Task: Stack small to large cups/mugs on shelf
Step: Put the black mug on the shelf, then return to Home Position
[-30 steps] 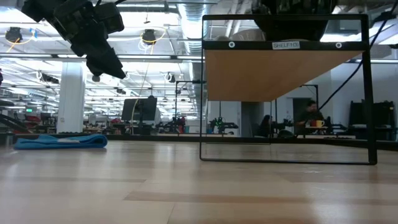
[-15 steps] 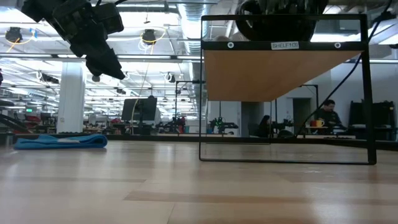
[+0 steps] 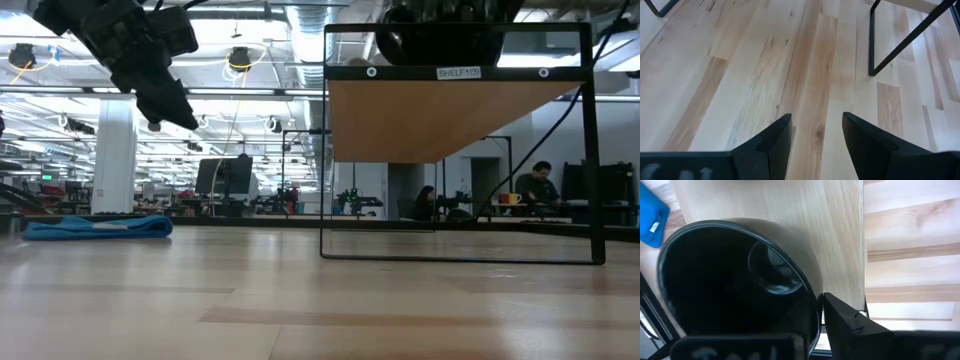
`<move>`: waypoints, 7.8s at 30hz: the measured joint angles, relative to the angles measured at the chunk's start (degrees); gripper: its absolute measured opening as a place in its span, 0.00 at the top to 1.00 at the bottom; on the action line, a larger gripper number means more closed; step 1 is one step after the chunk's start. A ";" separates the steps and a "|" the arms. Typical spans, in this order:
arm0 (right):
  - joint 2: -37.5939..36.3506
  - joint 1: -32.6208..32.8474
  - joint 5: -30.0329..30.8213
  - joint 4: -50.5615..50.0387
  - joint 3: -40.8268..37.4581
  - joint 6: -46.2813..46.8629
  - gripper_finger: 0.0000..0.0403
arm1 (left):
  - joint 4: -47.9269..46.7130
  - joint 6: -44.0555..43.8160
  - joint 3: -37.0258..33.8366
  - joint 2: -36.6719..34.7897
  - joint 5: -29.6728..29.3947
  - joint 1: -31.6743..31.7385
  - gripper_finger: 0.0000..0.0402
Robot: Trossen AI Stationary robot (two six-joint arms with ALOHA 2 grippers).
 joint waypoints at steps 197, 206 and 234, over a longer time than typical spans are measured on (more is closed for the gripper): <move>-84.98 -10.25 25.29 65.25 -74.52 -109.53 0.67 | 49.65 -5.58 -32.44 -30.53 17.93 31.98 0.58; -84.98 -10.26 24.89 71.61 -78.14 -111.61 0.67 | 48.93 -5.49 -33.07 -32.38 18.85 31.95 0.58; -85.01 -15.96 19.22 83.15 -86.21 -109.53 0.67 | 44.95 -5.50 -33.18 -35.67 17.02 31.95 0.58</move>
